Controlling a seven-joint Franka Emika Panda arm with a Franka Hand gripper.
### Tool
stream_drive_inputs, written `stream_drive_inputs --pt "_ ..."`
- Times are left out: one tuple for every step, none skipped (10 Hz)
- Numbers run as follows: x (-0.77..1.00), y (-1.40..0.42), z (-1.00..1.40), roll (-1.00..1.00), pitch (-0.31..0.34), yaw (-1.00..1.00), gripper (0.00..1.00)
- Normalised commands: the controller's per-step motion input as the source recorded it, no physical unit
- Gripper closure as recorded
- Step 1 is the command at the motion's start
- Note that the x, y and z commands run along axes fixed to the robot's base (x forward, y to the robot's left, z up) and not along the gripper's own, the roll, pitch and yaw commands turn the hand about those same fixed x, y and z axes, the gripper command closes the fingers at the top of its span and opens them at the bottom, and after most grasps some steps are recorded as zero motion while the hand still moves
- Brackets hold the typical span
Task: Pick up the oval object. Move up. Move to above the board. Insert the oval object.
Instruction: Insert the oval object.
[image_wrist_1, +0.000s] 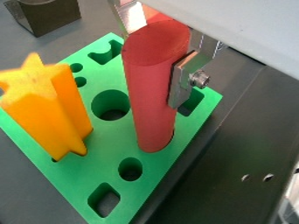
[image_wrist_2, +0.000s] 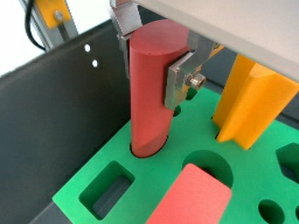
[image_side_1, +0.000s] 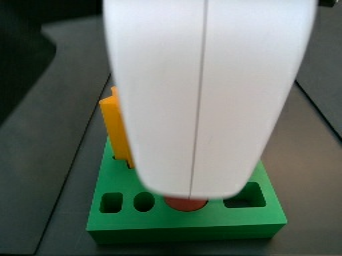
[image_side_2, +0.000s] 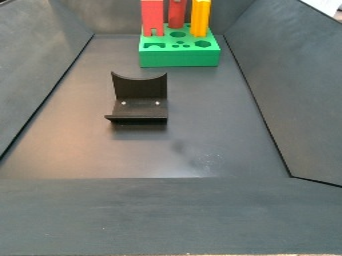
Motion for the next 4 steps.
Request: stream_drive_inputs --pt "0.17 -0.56 -0.59 0.38 0.0 0.05 1.0" --pt "0.15 -0.62 -0.68 0.33 -0.01 0.07 1.0" --pt "0.0 0.0 0.0 0.11 0.01 0.0 1.0" --pt "0.0 0.0 0.0 0.0 0.0 0.0 1.0"
